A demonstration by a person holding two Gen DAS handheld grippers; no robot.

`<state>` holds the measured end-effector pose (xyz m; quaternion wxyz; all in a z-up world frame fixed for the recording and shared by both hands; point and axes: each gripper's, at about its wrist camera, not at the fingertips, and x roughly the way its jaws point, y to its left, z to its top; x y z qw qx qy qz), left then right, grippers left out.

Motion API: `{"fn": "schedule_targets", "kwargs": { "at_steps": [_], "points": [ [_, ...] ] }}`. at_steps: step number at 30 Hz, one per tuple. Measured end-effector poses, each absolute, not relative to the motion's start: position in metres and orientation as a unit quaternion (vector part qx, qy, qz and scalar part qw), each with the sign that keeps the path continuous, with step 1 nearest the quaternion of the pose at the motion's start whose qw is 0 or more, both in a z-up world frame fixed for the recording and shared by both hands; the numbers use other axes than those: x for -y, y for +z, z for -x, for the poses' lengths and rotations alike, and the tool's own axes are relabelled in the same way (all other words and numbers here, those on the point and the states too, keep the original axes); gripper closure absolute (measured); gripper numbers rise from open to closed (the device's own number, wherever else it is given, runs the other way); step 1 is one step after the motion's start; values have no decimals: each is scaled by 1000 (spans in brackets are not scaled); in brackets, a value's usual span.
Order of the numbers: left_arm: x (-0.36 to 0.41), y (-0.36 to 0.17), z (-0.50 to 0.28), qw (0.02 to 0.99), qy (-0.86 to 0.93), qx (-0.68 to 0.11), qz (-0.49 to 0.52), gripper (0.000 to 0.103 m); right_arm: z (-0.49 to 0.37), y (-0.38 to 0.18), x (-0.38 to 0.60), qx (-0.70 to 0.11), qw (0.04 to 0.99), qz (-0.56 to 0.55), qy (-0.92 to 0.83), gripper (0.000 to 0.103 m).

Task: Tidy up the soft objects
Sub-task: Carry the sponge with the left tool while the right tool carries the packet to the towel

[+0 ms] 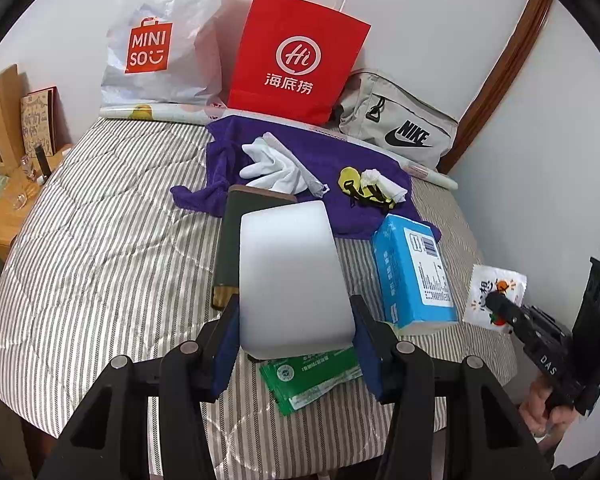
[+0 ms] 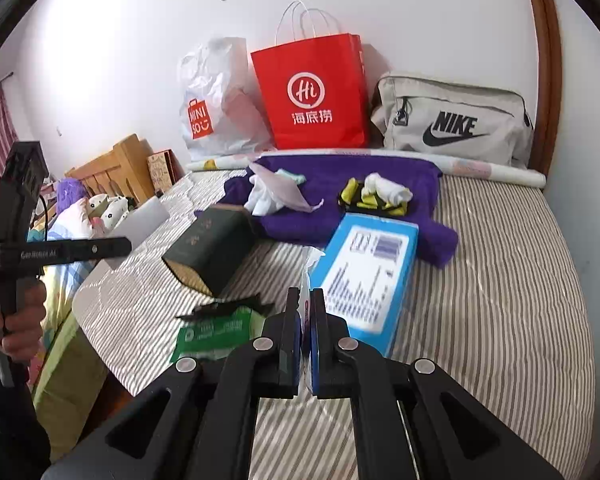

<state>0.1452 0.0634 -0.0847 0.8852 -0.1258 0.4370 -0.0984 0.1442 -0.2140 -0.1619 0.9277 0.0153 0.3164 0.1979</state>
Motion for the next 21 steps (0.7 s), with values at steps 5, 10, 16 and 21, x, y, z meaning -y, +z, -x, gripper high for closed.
{"fn": "schedule_targets", "kwargs": {
  "at_steps": [5,10,16,21],
  "points": [
    [-63,-84,-154,885,-104,-436,128,53,-157,-154,210,-311,929,-14,200,99],
    [-63,-85,-167,884,-110,-436,129,53,-168,-148,209,-307,932,-12,193,99],
    [-59,-85,-181,883,-122,-434,131,53,-183,-141,209,-307,935,-8,177,99],
    [-56,-82,-195,882,-132,-433,129,53,-196,-138,210,-310,936,-15,169,99]
  ]
}}
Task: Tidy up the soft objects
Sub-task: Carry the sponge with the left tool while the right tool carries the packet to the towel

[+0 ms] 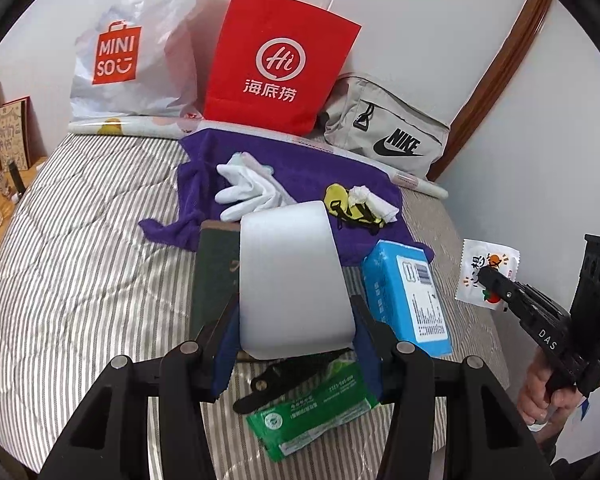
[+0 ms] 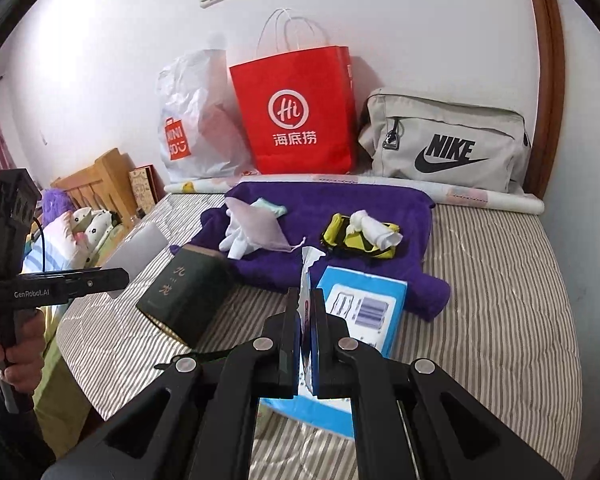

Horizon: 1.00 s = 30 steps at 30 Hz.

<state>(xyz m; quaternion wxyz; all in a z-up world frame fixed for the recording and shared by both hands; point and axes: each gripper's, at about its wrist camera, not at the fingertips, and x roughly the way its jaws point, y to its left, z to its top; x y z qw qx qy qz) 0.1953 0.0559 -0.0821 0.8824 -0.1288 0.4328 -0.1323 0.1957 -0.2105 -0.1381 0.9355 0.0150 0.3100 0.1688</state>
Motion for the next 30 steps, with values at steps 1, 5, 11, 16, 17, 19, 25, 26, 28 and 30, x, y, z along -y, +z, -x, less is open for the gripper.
{"fn": "schedule_targets", "kwargs": {
  "at_steps": [1,5,11,16,17,19,25,26,28,30],
  "points": [
    [-55,-81,-198,883,-135,-432,128,53,-198,-137,211,-310,936,-16,167,99],
    [-52,-78,-209,883,-140,-430,125,53,-207,-133,211,-308,937,-22,163,99],
    [-50,-75,-224,882,-148,-430,125,53,-222,-129,212,-307,938,-26,159,99],
    [-48,-75,-237,880,-153,-432,125,53,-232,-129,212,-309,937,-31,157,99],
    [-47,-75,-239,880,-154,-432,126,53,-234,-129,212,-309,937,-32,157,99],
    [-47,-75,-244,879,-156,-434,126,53,-237,-130,212,-310,937,-36,156,99],
    [-47,-76,-260,877,-153,-438,123,53,-250,-130,213,-311,937,-37,151,99],
    [-48,-77,-263,877,-153,-439,123,53,-253,-131,213,-312,937,-37,151,99],
    [-48,-79,-268,877,-151,-440,122,53,-255,-131,213,-312,938,-35,149,99],
    [-49,-80,-273,877,-150,-440,122,53,-260,-131,214,-313,938,-33,148,99]
  ]
}}
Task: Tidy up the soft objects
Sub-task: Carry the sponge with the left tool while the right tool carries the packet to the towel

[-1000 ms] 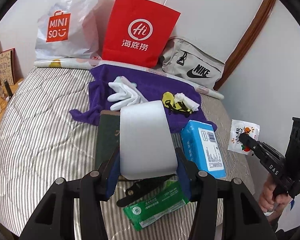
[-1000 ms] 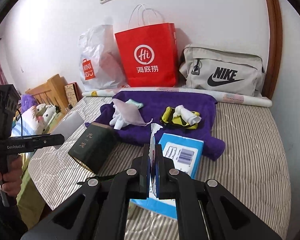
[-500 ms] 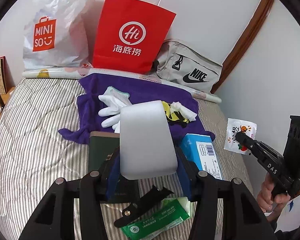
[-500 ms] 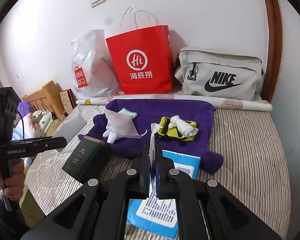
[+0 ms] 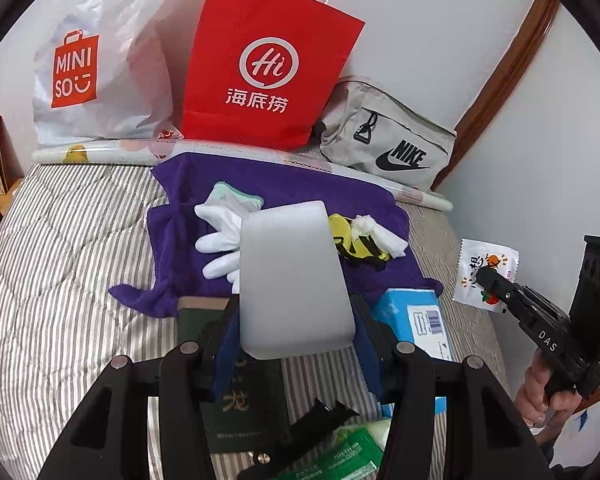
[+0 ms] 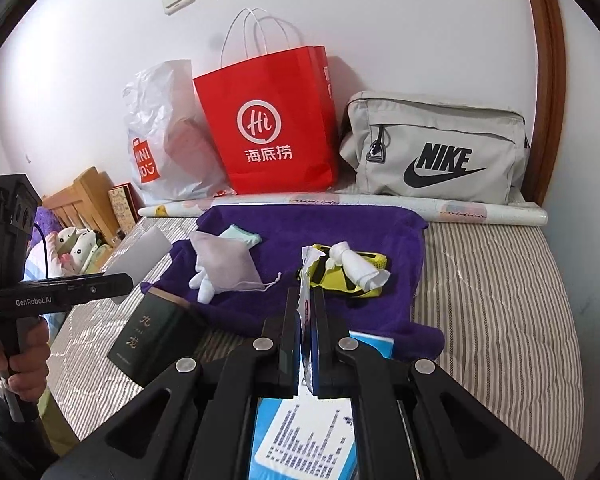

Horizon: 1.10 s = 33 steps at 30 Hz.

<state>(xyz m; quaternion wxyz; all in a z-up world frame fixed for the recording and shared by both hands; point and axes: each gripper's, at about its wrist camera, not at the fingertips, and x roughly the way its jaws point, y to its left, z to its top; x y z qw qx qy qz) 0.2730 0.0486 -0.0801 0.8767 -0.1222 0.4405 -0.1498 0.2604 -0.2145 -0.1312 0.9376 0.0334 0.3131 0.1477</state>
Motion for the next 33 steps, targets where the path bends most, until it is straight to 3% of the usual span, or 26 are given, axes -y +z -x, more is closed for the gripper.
{"fn": "schedule_targets", "kwargs": {
  "at_steps": [33],
  "points": [
    [-31,-82,-347,883,-156,-435,83,53,-329,-137,219,-303,942,-21,142,99]
  ]
}}
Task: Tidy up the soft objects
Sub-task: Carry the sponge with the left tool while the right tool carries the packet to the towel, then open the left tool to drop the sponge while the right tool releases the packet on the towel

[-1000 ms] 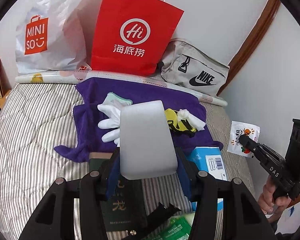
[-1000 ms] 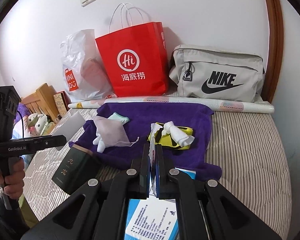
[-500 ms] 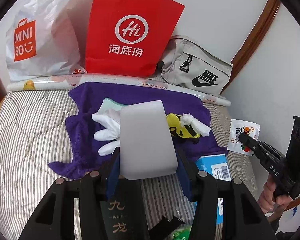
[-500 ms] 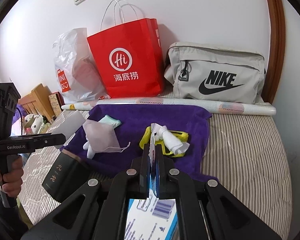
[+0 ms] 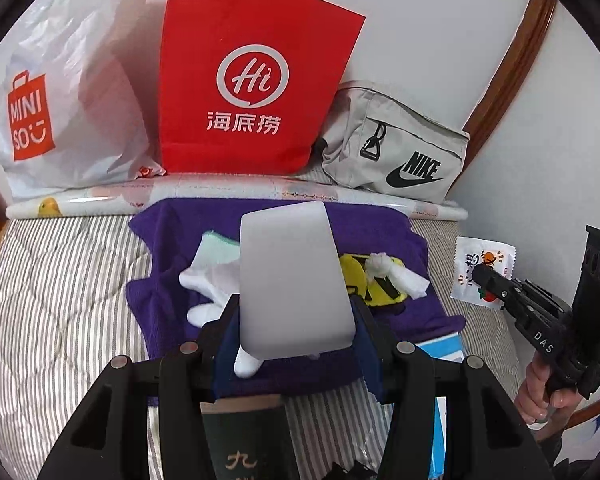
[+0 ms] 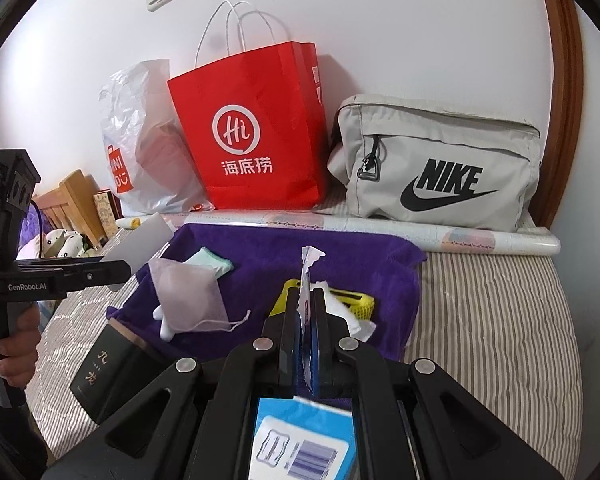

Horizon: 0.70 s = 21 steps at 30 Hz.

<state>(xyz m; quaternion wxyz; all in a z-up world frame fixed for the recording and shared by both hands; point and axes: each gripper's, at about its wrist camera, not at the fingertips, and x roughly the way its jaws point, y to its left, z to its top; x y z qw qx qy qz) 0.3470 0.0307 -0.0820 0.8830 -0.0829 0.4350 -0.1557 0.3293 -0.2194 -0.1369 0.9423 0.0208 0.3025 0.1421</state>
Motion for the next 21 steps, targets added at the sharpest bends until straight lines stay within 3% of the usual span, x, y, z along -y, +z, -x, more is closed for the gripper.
{"fn": "schedule_targets", "kwargs": {
  "at_steps": [21],
  "points": [
    [-16,-121,-399,863,-149,-480,60,53,-383,-161,216,-325,934,-8,146,99]
  ]
}}
